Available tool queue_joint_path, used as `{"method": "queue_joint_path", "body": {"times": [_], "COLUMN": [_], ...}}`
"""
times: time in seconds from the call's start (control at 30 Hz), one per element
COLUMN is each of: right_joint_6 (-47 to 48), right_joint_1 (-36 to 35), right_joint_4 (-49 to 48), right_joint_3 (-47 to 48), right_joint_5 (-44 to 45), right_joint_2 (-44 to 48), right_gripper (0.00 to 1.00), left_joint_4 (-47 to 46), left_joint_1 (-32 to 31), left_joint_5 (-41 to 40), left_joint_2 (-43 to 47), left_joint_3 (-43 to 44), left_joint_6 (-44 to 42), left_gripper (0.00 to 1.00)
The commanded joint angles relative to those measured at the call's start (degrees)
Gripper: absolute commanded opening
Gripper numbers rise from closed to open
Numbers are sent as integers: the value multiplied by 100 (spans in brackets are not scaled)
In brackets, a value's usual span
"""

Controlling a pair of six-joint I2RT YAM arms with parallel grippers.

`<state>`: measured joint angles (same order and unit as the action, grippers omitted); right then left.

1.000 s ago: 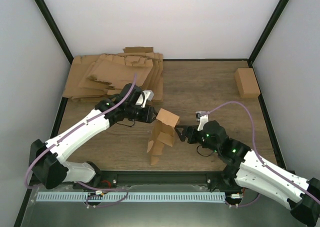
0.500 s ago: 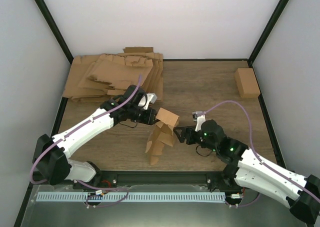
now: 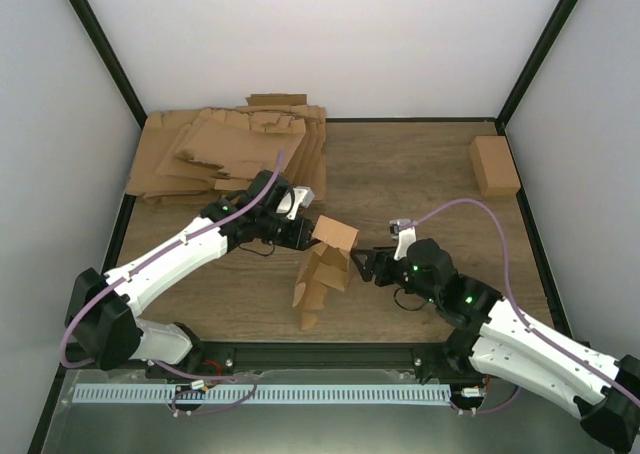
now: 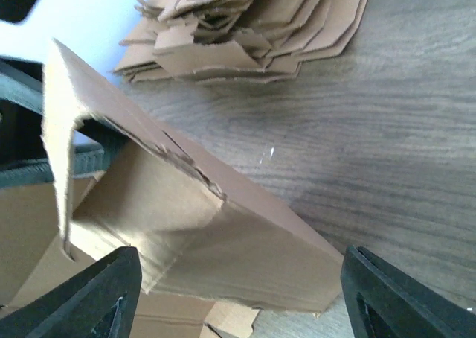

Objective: Fold the paper box

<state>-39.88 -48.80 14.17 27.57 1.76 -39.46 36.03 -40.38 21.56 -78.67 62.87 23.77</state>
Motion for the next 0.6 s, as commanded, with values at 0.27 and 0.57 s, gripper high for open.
{"method": "queue_joint_path", "body": {"times": [0.27,0.57], "right_joint_6": [313,407], "right_joint_1": [132,142], "right_joint_4": [-547,-263], "right_joint_3": [525,451], "right_joint_5": [-141,-410], "right_joint_2": [-483,-756], "right_gripper": [75,75], "left_joint_4": [-14,8], "left_joint_1": [14,20], "left_joint_5": [-6,-10], "left_joint_2": [-70,-31], "left_joint_3": [-34,25], "left_joint_6": [-110,-119], "left_gripper": [31,32]}}
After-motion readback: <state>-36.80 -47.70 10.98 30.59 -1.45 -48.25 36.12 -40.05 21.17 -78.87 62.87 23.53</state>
